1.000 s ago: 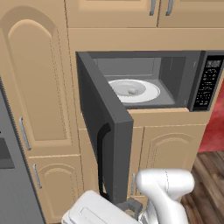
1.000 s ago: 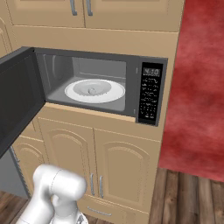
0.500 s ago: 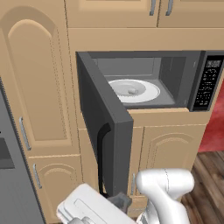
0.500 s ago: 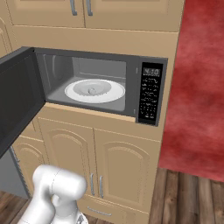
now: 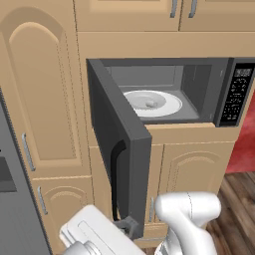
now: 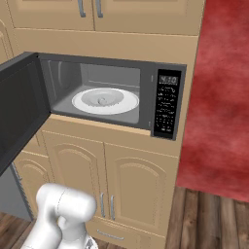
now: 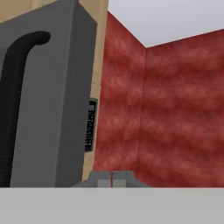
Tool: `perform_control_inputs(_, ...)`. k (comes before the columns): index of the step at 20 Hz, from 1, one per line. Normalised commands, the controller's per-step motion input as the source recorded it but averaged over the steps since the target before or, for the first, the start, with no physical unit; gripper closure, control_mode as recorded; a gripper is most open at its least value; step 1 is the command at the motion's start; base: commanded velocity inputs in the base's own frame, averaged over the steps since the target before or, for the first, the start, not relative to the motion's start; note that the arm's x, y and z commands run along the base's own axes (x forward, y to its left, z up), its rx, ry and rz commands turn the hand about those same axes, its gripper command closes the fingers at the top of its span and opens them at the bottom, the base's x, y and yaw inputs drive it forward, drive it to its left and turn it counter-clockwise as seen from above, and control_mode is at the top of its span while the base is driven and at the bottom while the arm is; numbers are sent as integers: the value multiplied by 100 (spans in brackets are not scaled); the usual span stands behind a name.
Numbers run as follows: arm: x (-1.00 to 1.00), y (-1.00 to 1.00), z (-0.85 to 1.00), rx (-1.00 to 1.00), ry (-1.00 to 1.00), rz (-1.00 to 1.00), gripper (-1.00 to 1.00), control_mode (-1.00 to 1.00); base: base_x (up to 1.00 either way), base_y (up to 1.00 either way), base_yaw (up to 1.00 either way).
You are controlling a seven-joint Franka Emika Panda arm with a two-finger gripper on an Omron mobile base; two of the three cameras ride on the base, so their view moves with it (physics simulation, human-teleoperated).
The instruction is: Pick the marshmallow from the counter and place it in the microwave. Then turn on the microwave.
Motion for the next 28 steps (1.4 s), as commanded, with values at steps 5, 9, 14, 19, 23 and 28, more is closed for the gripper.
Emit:
perform_control_inputs(5, 17, 10, -15, 0, -3, -4, 100, -100, 0, 0, 0)
perform_control_inputs(9, 19, 14, -16, 0, -3, -4, 100, -100, 0, 0, 0)
perform_control_inputs(14, 15, 19, -18, 0, -3, -4, 100, -100, 0, 0, 0)
perform_control_inputs(19, 14, 22, -21, 0, -2, -3, 100, -100, 0, 0, 0)
perform_control_inputs(23, 13, 18, -16, 0, -3, -4, 100, -100, 0, 0, 0)
perform_control_inputs(28, 15, 16, -16, 0, -3, -4, 100, -100, 0, 0, 0)
